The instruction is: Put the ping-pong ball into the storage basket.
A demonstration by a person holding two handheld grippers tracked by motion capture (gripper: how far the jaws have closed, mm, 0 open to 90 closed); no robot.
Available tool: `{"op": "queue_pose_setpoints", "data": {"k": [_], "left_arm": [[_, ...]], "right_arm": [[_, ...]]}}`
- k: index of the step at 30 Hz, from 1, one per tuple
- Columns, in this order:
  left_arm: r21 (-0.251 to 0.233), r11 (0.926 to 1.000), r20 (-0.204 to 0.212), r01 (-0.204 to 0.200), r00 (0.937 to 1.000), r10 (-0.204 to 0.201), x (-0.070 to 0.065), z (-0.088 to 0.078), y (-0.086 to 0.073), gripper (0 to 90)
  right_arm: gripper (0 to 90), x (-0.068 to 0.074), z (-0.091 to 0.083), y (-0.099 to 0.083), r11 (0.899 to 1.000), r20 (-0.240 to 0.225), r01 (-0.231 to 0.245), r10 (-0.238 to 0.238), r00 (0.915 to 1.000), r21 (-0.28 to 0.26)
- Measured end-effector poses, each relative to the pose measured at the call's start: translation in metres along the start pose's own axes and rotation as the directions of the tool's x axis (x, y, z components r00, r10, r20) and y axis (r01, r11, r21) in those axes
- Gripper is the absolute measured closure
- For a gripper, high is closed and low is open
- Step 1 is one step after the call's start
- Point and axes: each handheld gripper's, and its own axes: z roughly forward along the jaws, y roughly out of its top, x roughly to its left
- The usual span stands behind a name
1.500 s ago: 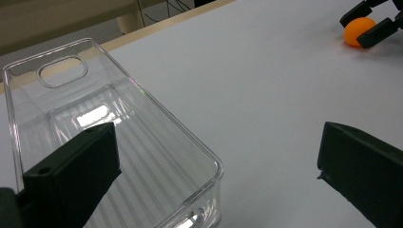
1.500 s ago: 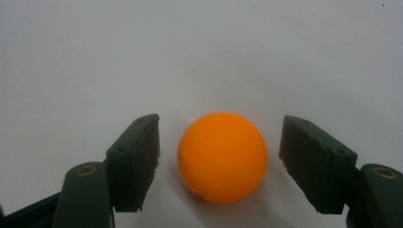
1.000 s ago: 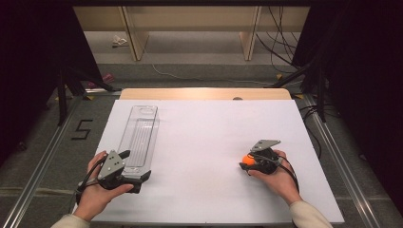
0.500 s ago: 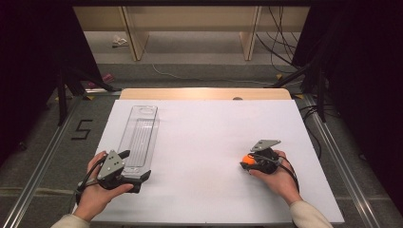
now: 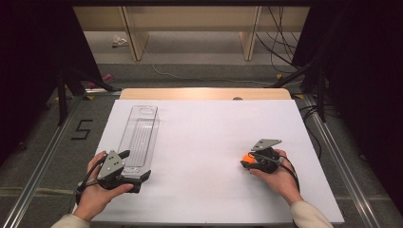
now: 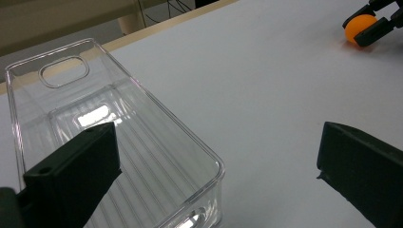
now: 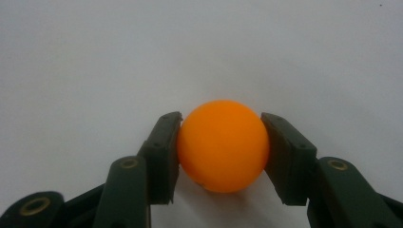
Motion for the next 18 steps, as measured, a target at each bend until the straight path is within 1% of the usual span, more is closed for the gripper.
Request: {"op": "queue_pose_setpoints", "data": {"k": [18], "left_arm": [[-0.004, 1.0000, -0.002, 0.005, 1.0000, -0.005, 0.0003, -0.0004, 0.0000, 0.1]], "right_arm": [[51.1, 0.0024, -0.0073, 0.0068, 0.999, 0.006, -0.002, 0.002, 1.0000, -0.039]]}}
